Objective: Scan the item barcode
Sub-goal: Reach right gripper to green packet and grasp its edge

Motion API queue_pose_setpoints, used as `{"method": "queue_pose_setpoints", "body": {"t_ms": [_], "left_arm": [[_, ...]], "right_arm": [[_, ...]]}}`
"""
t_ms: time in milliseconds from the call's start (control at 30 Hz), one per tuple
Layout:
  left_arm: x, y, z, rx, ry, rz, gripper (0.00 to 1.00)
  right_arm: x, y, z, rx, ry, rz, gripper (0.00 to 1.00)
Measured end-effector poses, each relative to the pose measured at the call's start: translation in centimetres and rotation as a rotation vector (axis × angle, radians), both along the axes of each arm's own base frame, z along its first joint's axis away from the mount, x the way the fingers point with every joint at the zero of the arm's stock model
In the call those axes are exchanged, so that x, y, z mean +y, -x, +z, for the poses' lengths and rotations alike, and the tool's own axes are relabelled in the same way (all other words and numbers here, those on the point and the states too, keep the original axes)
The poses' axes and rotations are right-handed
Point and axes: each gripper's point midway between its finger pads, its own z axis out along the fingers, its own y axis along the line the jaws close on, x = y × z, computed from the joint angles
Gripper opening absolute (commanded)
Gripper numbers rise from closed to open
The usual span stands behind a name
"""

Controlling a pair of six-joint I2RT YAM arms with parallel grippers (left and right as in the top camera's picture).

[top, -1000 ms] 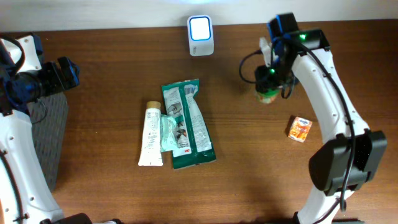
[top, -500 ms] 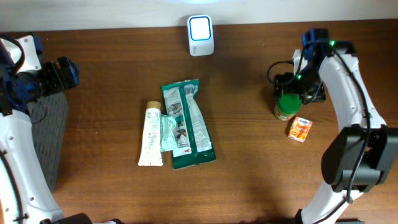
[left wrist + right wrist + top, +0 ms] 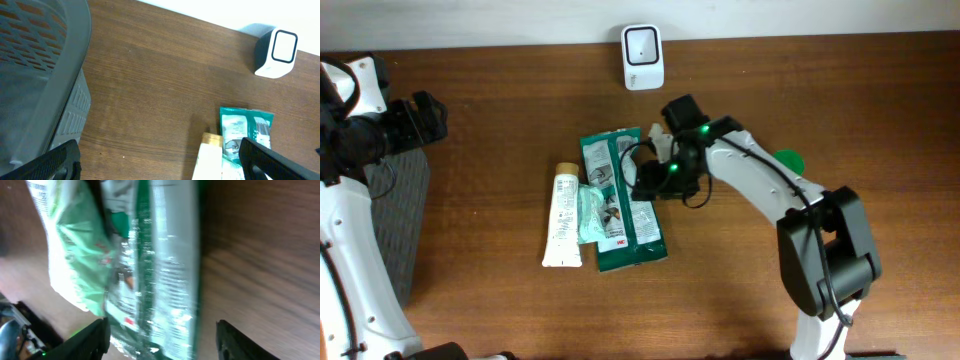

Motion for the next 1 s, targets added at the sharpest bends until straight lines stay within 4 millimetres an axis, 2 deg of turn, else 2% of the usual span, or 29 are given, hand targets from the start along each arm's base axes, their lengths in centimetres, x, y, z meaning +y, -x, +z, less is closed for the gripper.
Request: {"method": "queue_pose_setpoints", "body": {"t_ms": [67, 200, 267, 333, 367, 667, 733, 800, 833, 933, 1000], "left_arm": [[0.0, 0.0, 0.0, 0.0, 0.0, 0.0, 0.99], [0.0, 0.0, 0.0, 0.0, 0.0, 0.0, 0.99], [0.0, 0.0, 0.0, 0.0, 0.0, 0.0, 0.99], [0.0, 0.0, 0.0, 0.0, 0.0, 0.0, 0.99], [0.0, 0.0, 0.0, 0.0, 0.0, 0.0, 0.99], [0.0, 0.0, 0.0, 0.0, 0.0, 0.0, 0.99], [0.0, 0.0, 0.0, 0.0, 0.0, 0.0, 0.99], [0.0, 0.0, 0.0, 0.0, 0.0, 0.0, 0.99], [0.0, 0.0, 0.0, 0.0, 0.0, 0.0, 0.99], [0.0, 0.0, 0.0, 0.0, 0.0, 0.0, 0.99], [0.0, 0.0, 0.0, 0.0, 0.0, 0.0, 0.99]], "right_arm": [[2.0, 1.2, 0.1, 0.005, -0.01, 0.031, 0.51], [3.0, 1.8, 0.2, 0.02, -0.017, 0.024, 0.45], [4.1, 2.4, 0.1, 0.038, -0.006, -0.003, 0.45], [5.7, 3.3, -1.1, 0.057, 0.015, -0.015, 0.44], [6.3, 4.1, -2.3, 0.087, 0.038, -0.015, 0.45], [4.9, 3.5, -3.7, 0.131, 0.116, -0.13, 0.44], [3.7, 3.1, -4.1, 0.151, 0.14, -0.164, 0.44], [1.7, 1.7, -4.3, 0.154, 0.16, -0.224, 0.44], [-1.0, -0.6, -4.4, 0.138, 0.165, -0.296, 0.44], [-5.0, -4.8, -4.3, 0.047, 0.146, -0.354, 0.44], [-7.9, -6.8, -3.8, 0.004, 0.14, -0.36, 0.45]]}}
